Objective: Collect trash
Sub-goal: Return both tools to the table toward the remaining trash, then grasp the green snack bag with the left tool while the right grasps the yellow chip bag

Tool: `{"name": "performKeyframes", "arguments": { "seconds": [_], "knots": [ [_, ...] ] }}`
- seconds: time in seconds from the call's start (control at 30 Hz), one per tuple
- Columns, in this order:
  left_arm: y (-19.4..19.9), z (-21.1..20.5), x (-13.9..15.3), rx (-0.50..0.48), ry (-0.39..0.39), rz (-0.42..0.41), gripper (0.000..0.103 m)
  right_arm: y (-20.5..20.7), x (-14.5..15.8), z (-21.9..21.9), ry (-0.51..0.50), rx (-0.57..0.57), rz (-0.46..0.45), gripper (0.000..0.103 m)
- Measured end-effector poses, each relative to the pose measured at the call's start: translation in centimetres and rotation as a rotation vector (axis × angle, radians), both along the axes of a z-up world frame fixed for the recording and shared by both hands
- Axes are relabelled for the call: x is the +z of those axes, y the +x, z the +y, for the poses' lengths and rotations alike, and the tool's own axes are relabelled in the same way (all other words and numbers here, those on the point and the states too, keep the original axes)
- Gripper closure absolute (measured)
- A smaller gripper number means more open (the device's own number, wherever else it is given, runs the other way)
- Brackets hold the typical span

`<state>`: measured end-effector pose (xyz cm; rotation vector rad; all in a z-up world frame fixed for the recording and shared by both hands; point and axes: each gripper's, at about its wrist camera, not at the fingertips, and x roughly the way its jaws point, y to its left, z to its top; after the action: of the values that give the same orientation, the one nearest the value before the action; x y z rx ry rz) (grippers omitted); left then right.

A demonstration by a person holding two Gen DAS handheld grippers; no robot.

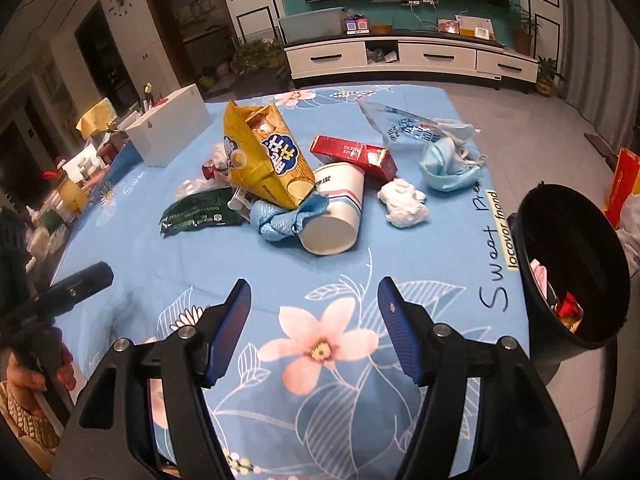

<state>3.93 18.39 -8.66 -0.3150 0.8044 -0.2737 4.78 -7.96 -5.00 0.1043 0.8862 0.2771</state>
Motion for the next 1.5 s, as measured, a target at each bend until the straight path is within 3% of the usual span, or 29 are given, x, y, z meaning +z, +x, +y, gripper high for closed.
{"name": "performKeyframes", "arguments": {
  "seconds": [0.3, 0.6, 0.93, 0.97, 1.0, 1.03, 1.07, 1.1, 1.13, 1.17, 1.27, 1.33, 1.5],
  "knots": [
    [6.4, 2.3, -1.2, -0.048, 0.128, -0.003, 0.003, 2.8, -0.8, 1.8, -0.019, 0.042, 0.001, 0.038],
    [13.2, 2.0, -2.8, -0.188, 0.156, 0.033, 0.003, 7.4, -0.4, 4.6, -0.012, 0.096, -0.054, 0.038],
    [15.1, -0.6, -4.9, -0.338, 0.221, 0.09, 0.003, 12.1, -1.0, 7.7, -0.059, 0.13, -0.079, 0.038],
    [15.1, -0.7, -5.2, -0.347, 0.233, 0.101, 0.003, 12.2, -1.2, 7.9, -0.067, 0.13, -0.074, 0.041],
    [14.9, -0.8, -5.4, -0.346, 0.239, 0.104, 0.005, 12.3, -1.4, 8.1, -0.076, 0.134, -0.071, 0.048],
    [14.8, -0.8, -5.5, -0.342, 0.248, 0.098, 0.008, 12.3, -1.5, 8.2, -0.077, 0.147, -0.063, 0.061],
    [14.5, -0.7, -5.6, -0.341, 0.252, 0.097, 0.009, 12.2, -1.6, 8.4, -0.082, 0.155, -0.054, 0.064],
    [14.3, -0.5, -5.5, -0.339, 0.247, 0.098, 0.016, 12.0, -1.6, 8.5, -0.092, 0.153, -0.056, 0.067],
    [14.0, -0.3, -5.4, -0.335, 0.231, 0.099, 0.026, 11.8, -1.6, 8.5, -0.1, 0.156, -0.056, 0.082],
    [13.8, -0.2, -5.3, -0.332, 0.219, 0.102, 0.03, 11.6, -1.7, 8.6, -0.1, 0.161, -0.05, 0.089],
    [13.0, 0.4, -5.2, -0.306, 0.182, 0.114, 0.044, 10.8, -1.7, 8.4, -0.09, 0.169, -0.045, 0.095],
    [12.3, 0.6, -4.9, -0.298, 0.159, 0.114, 0.059, 10.2, -1.5, 8.3, -0.079, 0.173, -0.052, 0.096],
    [10.1, 1.0, -4.0, -0.263, 0.082, 0.085, 0.067, 8.4, -0.2, 7.6, -0.035, 0.174, -0.095, 0.098]
  ]
}}
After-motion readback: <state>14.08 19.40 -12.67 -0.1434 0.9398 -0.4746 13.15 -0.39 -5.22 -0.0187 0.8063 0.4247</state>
